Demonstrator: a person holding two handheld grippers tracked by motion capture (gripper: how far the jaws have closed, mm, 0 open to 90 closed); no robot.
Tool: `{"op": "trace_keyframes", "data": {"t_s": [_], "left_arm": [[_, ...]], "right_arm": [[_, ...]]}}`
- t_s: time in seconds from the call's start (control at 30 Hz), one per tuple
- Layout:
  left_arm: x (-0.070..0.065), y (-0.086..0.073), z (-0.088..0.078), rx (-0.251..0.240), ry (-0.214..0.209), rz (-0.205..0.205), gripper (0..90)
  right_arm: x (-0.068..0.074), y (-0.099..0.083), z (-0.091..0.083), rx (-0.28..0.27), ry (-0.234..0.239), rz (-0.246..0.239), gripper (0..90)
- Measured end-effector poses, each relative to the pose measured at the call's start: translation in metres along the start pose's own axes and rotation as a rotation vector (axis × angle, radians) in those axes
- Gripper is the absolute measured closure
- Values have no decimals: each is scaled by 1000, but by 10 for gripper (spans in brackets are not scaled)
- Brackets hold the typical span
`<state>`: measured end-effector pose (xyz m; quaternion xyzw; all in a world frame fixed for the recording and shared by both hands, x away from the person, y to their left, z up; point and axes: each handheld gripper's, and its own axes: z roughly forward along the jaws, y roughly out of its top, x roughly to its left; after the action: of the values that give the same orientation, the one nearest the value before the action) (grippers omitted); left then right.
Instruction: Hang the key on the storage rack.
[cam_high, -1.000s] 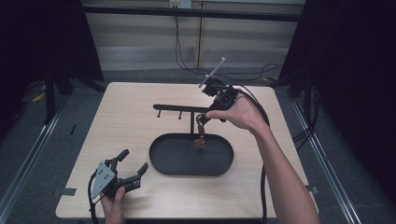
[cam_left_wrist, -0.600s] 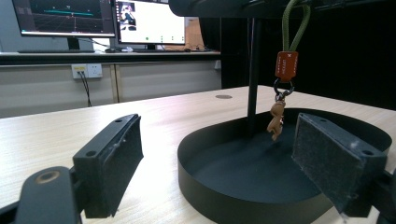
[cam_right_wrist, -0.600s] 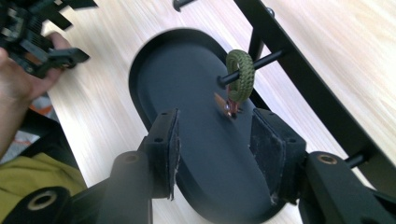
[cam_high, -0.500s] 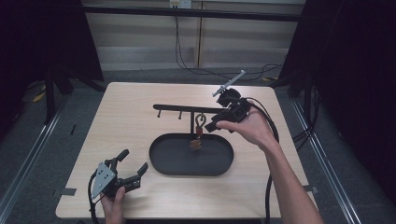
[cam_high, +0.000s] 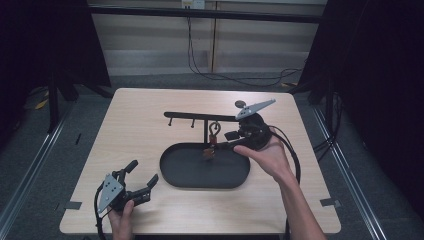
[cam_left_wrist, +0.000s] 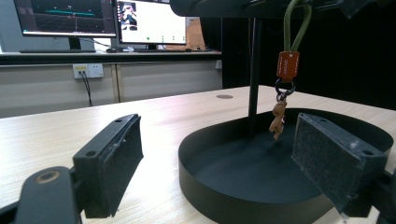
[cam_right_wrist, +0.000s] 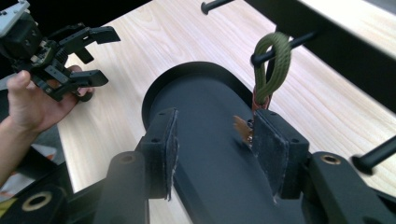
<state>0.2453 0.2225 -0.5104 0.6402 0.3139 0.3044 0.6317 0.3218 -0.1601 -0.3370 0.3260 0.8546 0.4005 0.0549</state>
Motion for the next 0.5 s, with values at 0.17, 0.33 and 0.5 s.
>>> {"op": "trace_keyframes", "data": {"t_s": [0.17, 0.33, 0.5], "left_arm": [[0, 0, 0, -2, 1, -2, 157], [0, 0, 0, -1, 1, 0, 157], [0, 0, 0, -1, 0, 1, 157]], "right_arm": [[4, -21, 4, -83, -52, 0, 505], [4, -41, 8, -151, -65, 19, 474], [3, -63, 11, -183, -74, 38, 424]]}}
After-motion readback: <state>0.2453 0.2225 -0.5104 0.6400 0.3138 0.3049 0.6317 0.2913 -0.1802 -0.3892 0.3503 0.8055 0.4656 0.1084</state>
